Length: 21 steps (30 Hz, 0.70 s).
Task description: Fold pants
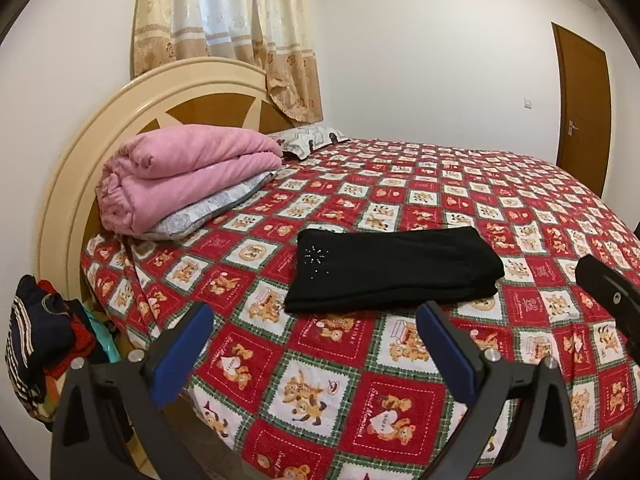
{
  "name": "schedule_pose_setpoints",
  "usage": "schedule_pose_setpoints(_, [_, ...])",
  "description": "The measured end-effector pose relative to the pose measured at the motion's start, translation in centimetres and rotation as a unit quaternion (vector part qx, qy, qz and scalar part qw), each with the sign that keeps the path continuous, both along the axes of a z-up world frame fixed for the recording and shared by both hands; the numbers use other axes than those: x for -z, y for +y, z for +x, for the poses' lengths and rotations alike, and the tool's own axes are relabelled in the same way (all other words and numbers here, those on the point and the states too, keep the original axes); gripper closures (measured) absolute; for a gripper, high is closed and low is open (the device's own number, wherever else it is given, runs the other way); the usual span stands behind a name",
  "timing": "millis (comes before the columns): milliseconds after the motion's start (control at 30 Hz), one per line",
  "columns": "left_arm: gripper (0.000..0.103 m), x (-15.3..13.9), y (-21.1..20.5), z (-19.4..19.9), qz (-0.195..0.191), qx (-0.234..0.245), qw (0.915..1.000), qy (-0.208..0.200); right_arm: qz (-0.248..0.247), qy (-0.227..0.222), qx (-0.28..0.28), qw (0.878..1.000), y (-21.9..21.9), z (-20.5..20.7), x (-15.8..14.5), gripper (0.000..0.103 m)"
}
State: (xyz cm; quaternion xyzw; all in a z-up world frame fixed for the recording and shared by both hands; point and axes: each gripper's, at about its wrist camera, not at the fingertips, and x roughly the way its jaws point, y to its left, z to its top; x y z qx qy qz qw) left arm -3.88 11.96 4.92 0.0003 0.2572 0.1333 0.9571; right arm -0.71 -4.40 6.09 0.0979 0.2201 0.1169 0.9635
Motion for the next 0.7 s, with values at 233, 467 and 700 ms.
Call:
schedule_pose_setpoints(233, [0.000,-0.44,0.19,0.03,-0.003,-0.005,1.0000,-0.006,-0.003,-0.006,0.007,1.000,0.10,-0.28,-0.24,0.034])
schedule_pose_setpoints(467, [0.000,-0.59,0.05,-0.06,-0.004,0.014,0.9998,-0.012,-0.003,-0.005,0.007,1.000,0.29,-0.36,-0.23,0.034])
schedule_pose_setpoints(700, [0.000,-0.30,-0.09,0.35,-0.002,0.012,0.9999,0.003,-0.003,-0.003,0.007,1.000,0.27,-0.33,-0.19,0.034])
